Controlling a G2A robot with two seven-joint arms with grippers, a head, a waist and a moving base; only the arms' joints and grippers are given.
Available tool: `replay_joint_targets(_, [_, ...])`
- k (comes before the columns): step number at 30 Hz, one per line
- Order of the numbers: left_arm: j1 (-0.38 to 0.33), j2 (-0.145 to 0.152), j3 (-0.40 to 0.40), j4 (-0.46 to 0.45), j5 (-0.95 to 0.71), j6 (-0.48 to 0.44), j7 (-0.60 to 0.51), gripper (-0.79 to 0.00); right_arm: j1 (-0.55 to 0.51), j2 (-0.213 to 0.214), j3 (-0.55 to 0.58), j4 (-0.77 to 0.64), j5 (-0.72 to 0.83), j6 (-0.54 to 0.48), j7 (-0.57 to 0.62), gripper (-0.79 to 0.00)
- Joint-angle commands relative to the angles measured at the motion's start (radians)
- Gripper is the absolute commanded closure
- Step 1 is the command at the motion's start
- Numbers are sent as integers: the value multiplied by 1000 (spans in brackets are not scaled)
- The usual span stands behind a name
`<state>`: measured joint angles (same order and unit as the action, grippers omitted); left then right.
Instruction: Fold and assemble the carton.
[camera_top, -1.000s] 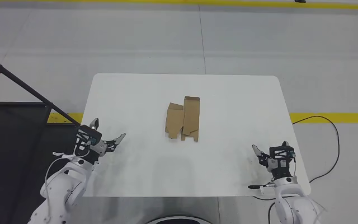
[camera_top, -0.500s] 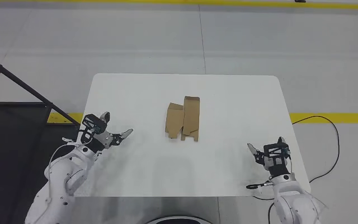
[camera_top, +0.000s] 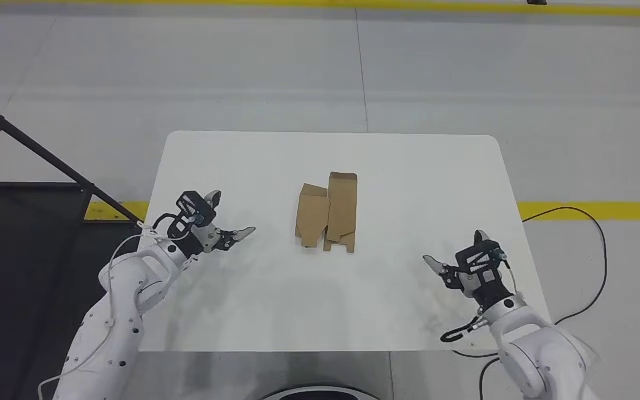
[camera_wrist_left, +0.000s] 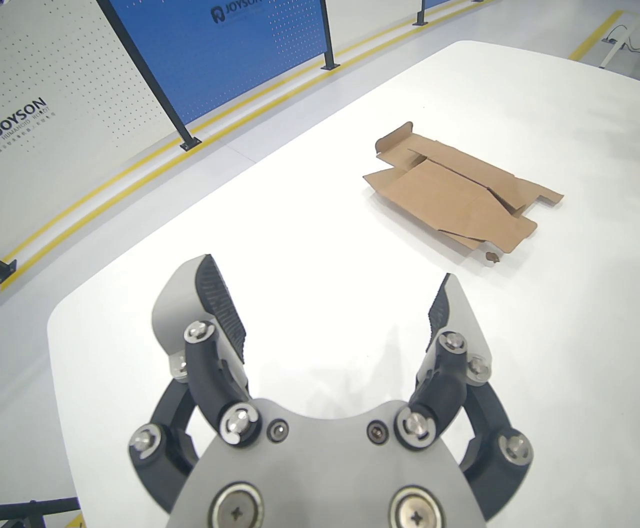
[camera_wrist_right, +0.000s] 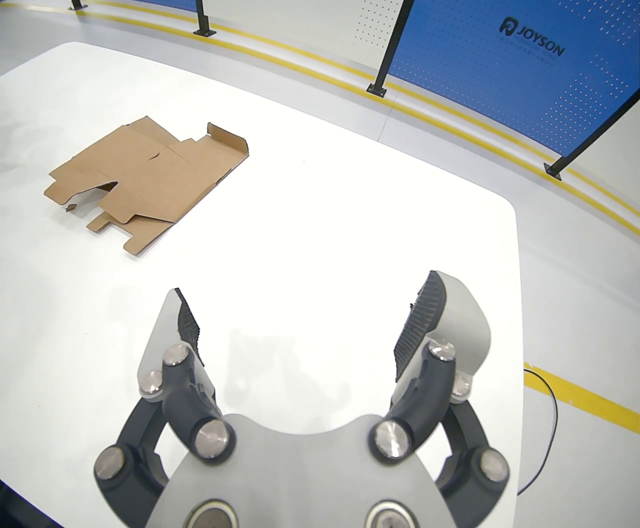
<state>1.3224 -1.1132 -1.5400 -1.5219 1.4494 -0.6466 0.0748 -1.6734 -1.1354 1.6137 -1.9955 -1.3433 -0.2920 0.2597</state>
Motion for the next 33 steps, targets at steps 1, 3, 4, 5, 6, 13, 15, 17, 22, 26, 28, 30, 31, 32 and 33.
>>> replay_joint_targets(1, [0, 0, 0, 0, 0, 0, 0, -785, 0, 0, 0, 0, 0, 0, 0, -785])
replay_joint_targets(3, [0, 0, 0, 0, 0, 0, 0, -785, 0, 0, 0, 0, 0, 0, 0, -785])
replay_joint_targets(4, [0, 0, 0, 0, 0, 0, 0, -785, 0, 0, 0, 0, 0, 0, 0, -785])
replay_joint_targets(5, [0, 0, 0, 0, 0, 0, 0, -785, 0, 0, 0, 0, 0, 0, 0, -785])
replay_joint_targets(6, [0, 0, 0, 0, 0, 0, 0, -785, 0, 0, 0, 0, 0, 0, 0, -785])
replay_joint_targets(13, [-81, -12, 107, 26, 103, 93, 56, -785, 23, -2, -32, -1, -13, -6, 1, -785])
replay_joint_targets(15, [-92, -10, 127, 37, 183, 116, 138, -785, 35, -2, -40, 2, -15, -12, 7, -785])
replay_joint_targets(17, [-94, -6, 139, 44, 307, 203, 205, -785, 48, -2, -48, 7, -18, -23, 13, -785])
replay_joint_targets(22, [-70, 3, 175, 35, 570, 397, 402, -785, 80, -1, -61, 22, -19, -44, 34, -785])
replay_joint_targets(26, [-57, 7, 173, 35, 618, 437, 439, -785, 80, -1, -61, 22, -19, -44, 34, -785])
replay_joint_targets(28, [-57, 7, 173, 35, 618, 437, 439, -785, 80, -1, -61, 22, -19, -44, 34, -785])
replay_joint_targets(30, [-57, 7, 173, 35, 618, 437, 439, -785, 80, -1, -61, 22, -19, -44, 34, -785])
replay_joint_targets(31, [-57, 7, 173, 35, 618, 437, 439, -785, 80, -1, -61, 22, -19, -44, 34, -785])
replay_joint_targets(32, [-57, 7, 173, 35, 618, 437, 439, -785, 80, -1, -61, 22, -19, -44, 34, -785])
replay_joint_targets(33, [-57, 7, 173, 35, 618, 437, 439, -785, 80, -1, -61, 22, -19, -44, 34, -785])
